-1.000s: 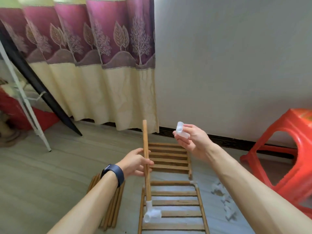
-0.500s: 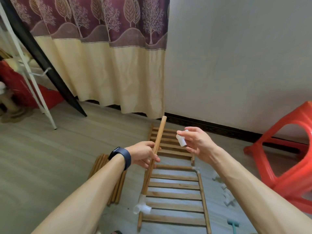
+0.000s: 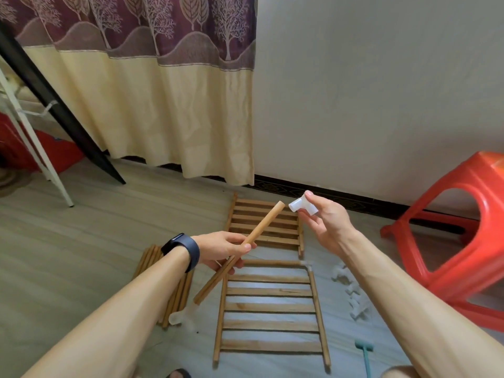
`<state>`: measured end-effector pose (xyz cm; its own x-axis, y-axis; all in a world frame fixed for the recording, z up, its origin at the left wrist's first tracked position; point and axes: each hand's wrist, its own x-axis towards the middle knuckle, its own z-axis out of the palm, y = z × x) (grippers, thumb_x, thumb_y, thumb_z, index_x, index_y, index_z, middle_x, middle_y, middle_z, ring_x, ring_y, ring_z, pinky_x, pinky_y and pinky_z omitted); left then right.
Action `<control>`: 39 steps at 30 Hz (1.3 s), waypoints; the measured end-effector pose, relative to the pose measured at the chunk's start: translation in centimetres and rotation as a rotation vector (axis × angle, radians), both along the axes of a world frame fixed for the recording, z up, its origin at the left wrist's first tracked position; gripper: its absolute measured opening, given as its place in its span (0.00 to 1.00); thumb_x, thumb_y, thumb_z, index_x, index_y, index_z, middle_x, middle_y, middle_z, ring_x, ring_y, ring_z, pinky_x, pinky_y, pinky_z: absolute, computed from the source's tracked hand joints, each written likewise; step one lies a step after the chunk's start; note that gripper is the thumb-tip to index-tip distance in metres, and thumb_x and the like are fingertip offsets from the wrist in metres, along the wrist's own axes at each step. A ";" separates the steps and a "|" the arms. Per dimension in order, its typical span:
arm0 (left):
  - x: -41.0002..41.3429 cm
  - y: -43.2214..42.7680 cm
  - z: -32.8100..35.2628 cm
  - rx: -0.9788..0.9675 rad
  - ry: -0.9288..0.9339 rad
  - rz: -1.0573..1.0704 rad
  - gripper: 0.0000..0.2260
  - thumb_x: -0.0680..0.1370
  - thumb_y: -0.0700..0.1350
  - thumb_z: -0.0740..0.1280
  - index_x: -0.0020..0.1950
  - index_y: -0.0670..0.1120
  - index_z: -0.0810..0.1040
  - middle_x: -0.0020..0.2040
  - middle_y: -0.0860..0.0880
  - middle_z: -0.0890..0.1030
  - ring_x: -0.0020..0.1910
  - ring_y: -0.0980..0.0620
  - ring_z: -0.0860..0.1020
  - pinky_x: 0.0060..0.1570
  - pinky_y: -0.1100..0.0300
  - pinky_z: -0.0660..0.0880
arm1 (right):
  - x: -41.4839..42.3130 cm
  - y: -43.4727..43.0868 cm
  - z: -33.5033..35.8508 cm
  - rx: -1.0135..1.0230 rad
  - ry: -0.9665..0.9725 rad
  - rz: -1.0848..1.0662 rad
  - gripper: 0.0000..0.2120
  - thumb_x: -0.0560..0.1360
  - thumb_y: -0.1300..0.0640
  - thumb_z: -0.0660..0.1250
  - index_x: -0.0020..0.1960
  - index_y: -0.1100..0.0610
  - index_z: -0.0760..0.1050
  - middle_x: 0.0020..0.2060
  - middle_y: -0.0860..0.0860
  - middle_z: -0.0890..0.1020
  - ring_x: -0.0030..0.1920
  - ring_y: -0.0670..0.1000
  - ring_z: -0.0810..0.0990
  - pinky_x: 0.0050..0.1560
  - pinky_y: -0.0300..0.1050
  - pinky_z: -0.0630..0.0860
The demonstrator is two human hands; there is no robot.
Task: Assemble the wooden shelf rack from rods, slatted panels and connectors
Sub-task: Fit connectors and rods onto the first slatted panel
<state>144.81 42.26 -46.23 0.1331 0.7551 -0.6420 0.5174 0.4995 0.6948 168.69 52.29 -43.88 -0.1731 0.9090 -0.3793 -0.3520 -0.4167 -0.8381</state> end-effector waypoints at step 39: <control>0.4 0.9 1.3 0.292 -0.465 0.754 0.16 0.84 0.44 0.62 0.71 0.45 0.66 0.55 0.42 0.85 0.52 0.43 0.84 0.51 0.48 0.80 | 0.0 -0.7 -0.7 0.122 -0.524 0.434 0.32 0.76 0.35 0.66 0.71 0.53 0.68 0.68 0.56 0.76 0.61 0.54 0.77 0.63 0.54 0.73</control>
<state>145.18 43.14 -44.90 -0.2621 0.8698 -0.4180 -0.2346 0.3627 0.9019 168.66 51.61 -44.59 -0.3527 0.8401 -0.4121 0.2902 -0.3204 -0.9017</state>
